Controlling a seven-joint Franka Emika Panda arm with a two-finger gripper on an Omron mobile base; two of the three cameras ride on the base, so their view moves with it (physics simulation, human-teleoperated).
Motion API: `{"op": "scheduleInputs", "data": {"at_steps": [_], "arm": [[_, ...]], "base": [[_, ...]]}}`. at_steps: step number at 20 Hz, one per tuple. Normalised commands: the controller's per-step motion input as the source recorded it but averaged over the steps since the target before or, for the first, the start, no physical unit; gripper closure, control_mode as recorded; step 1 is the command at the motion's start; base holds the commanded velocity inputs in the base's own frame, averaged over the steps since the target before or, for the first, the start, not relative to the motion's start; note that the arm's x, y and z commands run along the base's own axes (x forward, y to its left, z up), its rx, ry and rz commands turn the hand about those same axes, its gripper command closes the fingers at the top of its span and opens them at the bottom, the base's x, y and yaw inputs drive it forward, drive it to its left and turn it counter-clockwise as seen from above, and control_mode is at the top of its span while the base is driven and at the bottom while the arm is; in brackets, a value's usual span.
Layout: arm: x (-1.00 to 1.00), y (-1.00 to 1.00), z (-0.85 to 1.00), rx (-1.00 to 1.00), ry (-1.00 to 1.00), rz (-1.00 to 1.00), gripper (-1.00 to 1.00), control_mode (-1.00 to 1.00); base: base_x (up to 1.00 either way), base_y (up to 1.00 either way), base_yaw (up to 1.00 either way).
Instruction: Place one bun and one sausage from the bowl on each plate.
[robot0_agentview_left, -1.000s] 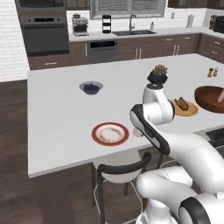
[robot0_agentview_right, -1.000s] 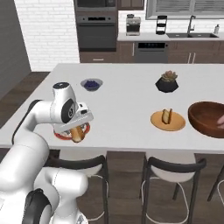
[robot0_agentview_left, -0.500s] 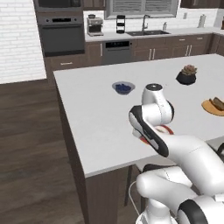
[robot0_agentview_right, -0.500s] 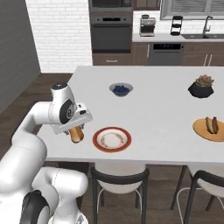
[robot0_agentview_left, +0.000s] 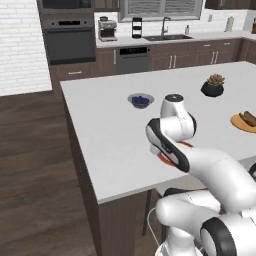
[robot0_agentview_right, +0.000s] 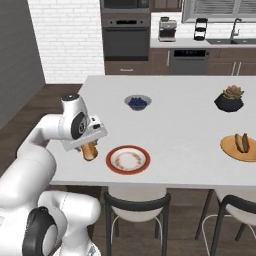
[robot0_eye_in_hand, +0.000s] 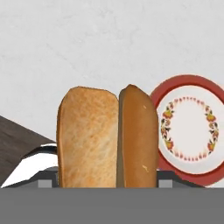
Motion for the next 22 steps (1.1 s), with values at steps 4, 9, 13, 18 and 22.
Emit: {"op": "scheduleInputs", "data": {"at_steps": [4, 9, 13, 18, 22], "arm": [[0.84, -0.04, -0.26, 0.00, 0.07, 0.00, 1.00, -1.00], [1.00, -0.77, -0.66, 0.08, 0.36, 0.00, 1.00, -1.00], [0.96, -0.21, -0.58, 0.00, 0.07, -0.01, 1.00, -1.00], [0.88, -0.41, -0.48, 0.00, 0.16, 0.00, 1.00, -1.00], [0.15, -0.27, -0.52, 0.00, 0.01, 0.00, 1.00, -1.00]], "base": [[0.00, 0.00, 0.00], [0.00, 0.00, 0.00], [0.00, 0.00, 0.00], [0.00, 0.00, 0.00], [0.00, 0.00, 0.00]]}}
